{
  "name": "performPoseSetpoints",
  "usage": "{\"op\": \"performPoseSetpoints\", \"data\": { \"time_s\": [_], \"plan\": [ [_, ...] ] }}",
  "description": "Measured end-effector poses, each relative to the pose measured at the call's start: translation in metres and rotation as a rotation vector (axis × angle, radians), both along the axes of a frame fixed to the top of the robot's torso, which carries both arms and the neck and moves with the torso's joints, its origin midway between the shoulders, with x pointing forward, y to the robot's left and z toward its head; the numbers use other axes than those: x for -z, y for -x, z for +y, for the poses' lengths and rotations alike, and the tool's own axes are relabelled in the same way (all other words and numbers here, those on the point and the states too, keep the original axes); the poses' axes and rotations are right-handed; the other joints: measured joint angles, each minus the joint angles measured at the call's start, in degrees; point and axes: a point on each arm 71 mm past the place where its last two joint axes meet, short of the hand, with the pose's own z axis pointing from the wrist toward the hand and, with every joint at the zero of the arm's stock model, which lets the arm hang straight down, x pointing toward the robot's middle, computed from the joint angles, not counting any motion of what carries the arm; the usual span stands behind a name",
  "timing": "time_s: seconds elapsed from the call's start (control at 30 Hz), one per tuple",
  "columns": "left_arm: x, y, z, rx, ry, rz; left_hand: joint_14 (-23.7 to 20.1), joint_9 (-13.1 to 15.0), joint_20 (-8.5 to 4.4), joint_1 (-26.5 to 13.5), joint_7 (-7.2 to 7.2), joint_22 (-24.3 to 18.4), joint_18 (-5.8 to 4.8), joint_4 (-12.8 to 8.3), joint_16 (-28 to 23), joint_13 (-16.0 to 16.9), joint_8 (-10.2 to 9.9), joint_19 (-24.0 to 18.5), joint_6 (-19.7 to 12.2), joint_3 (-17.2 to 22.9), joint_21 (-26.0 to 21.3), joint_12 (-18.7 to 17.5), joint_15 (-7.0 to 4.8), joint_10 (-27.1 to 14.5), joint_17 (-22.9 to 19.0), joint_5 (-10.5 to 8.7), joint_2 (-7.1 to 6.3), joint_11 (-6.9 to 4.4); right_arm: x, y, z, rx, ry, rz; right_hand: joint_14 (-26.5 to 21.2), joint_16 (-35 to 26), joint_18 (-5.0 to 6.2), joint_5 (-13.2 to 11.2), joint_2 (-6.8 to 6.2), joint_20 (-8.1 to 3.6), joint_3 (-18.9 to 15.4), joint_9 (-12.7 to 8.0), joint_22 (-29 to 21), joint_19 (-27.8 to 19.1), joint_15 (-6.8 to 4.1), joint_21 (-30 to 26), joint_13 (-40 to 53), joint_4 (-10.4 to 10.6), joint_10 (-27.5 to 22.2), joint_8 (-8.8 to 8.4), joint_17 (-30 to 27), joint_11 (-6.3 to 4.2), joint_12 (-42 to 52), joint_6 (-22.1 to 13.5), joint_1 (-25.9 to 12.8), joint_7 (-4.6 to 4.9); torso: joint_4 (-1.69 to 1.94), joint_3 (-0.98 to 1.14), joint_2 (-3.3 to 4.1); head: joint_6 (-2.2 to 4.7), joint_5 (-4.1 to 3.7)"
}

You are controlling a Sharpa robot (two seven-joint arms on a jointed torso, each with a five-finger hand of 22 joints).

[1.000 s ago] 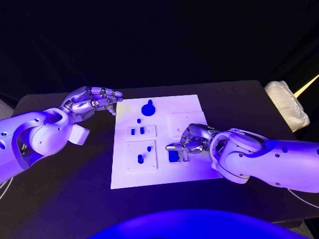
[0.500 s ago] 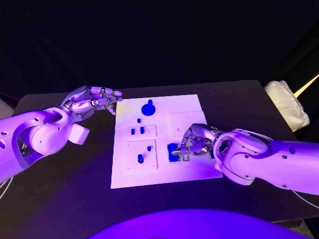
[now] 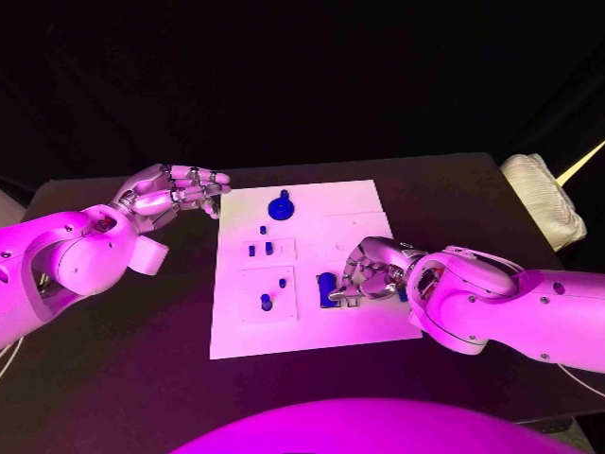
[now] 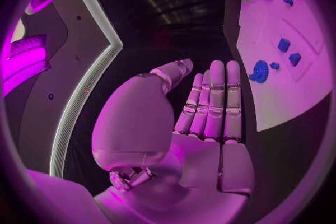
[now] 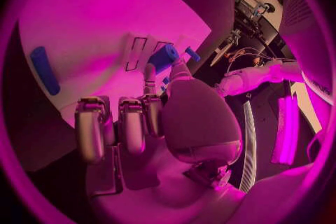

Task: Assemble the parts on the task board

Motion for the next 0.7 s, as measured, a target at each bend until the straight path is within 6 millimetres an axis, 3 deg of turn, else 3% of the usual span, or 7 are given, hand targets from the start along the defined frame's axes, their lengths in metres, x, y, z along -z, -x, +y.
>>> {"op": "performPoseSetpoints", "data": {
  "time_s": [0.13, 0.7],
  "plan": [
    [0.0, 0.0, 0.0, 0.0, 0.0, 0.0, 0.0, 0.0, 0.0, 0.0, 0.0, 0.0, 0.0, 0.0, 0.0, 0.0, 0.0, 0.0, 0.0, 0.0, 0.0, 0.0, 0.0, 0.0, 0.0, 0.0, 0.0, 0.0, 0.0013, -0.0012, 0.0028, -0.006, 0.002, 0.0, 0.0, 0.0, 0.0, -0.04, 0.61, 0.0, 0.8, -0.2, 0.0, 0.0, 0.0, 0.0, 0.0, -0.2, 0.0, 0.0, 0.0, 0.0, 0.0, 0.0, 0.61, 0.0, 0.07, -0.01, 0.01, -0.04, -0.11],
    [0.0001, -0.0001, 0.0006, -0.001, 0.0, 0.001, 0.0, 0.0, 0.0, 0.0, 0.0, 0.0, 0.0, 0.0, 0.0, 0.0, 0.0, 0.0, 0.0, 0.0, 0.0, 0.0, 0.0, 0.01, 0.0, 0.0, 0.0, 0.0, 0.001, -0.0034, 0.0053, -0.037, 0.017, -0.028, 0.0, 0.0, 0.0, 1.55, -0.32, 0.0, 1.67, -0.74, -0.02, 0.0, 0.0, 0.22, -0.01, -0.25, 0.0, 0.0, -0.01, 0.0, 0.0, 0.0, 4.25, 0.0, 0.04, -0.01, -0.01, -0.24, 0.02]
  ]
}}
